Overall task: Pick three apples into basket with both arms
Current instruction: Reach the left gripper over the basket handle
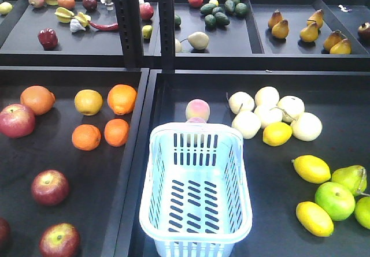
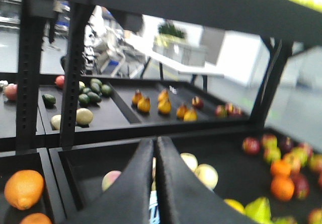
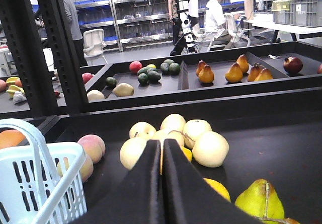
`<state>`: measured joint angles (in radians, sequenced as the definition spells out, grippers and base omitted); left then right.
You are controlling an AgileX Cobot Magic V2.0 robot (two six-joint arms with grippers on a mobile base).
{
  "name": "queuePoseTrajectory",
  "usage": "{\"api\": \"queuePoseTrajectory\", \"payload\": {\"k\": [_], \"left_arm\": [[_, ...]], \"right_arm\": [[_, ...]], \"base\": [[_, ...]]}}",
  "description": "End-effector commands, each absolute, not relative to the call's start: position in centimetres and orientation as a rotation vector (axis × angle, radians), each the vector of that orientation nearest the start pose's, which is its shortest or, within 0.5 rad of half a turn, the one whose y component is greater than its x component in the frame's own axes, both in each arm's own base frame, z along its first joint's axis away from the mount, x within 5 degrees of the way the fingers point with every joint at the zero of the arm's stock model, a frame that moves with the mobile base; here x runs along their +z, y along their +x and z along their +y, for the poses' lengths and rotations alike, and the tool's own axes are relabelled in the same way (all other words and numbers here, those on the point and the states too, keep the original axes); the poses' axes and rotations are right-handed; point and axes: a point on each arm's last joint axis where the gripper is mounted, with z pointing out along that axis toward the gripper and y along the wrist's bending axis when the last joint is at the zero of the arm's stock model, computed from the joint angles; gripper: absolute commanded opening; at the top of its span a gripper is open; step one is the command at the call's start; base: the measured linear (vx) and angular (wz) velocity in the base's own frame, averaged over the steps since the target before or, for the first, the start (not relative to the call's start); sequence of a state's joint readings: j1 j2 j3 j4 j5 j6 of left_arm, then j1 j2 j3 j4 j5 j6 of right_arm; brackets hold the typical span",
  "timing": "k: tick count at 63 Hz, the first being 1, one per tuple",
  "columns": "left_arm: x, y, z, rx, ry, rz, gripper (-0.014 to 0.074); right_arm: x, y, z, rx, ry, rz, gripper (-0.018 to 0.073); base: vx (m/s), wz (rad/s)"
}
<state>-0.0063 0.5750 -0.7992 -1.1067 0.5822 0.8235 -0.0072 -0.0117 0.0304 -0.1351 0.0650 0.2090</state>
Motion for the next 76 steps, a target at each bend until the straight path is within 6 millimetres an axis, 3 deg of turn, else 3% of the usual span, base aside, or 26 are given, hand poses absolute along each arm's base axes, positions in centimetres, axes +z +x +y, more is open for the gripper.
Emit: {"api": "queuePoseTrajectory", "payload": {"k": [1,11,21,30,42,49,61,76], "left_arm": [[42.5,12.4,-5.1,-0.606,0.316,1.536,0.0068],[42.6,16.8,-6.7,-0.706,0.559,1.608,0.0274],[42.3,22.0,-7.9,-0.758,0.647,1.648,0.0517],[41.3,26.1,-10.5,-0.745,0.827,1.618,0.0631],[39.3,29.2,-15.8,-0.725,1.131,1.542,0.0619],[37.9,30.5,-17.7,-0.646,1.263,1.55,0.0604],[36.0,32.2,-18.6,-0.552,1.322,1.59,0.0593],[35.8,33.0,-18.5,-0.494,1.28,1.6,0.0593]], "right_arm": [[20.1,5.6,-0.1,0.042,0.056,1.495,-0.0005],[20.1,5.6,-0.1,0.042,0.056,1.495,-0.0005],[20.1,5.6,-0.1,0.042,0.056,1.495,-0.0005],[20.1,5.6,-0.1,0.042,0.056,1.495,-0.0005],[20.1,5.6,-0.1,0.042,0.056,1.495,-0.0005],[20.1,5.6,-0.1,0.042,0.056,1.495,-0.0005],[20.1,5.6,-0.1,0.042,0.056,1.495,-0.0005],[20.1,5.6,-0.1,0.042,0.056,1.495,-0.0005]], "base": [[0.0,0.0],[0.0,0.0],[0.0,0.0],[0.0,0.0],[0.0,0.0],[0.0,0.0],[0.0,0.0],[0.0,0.0]]}}
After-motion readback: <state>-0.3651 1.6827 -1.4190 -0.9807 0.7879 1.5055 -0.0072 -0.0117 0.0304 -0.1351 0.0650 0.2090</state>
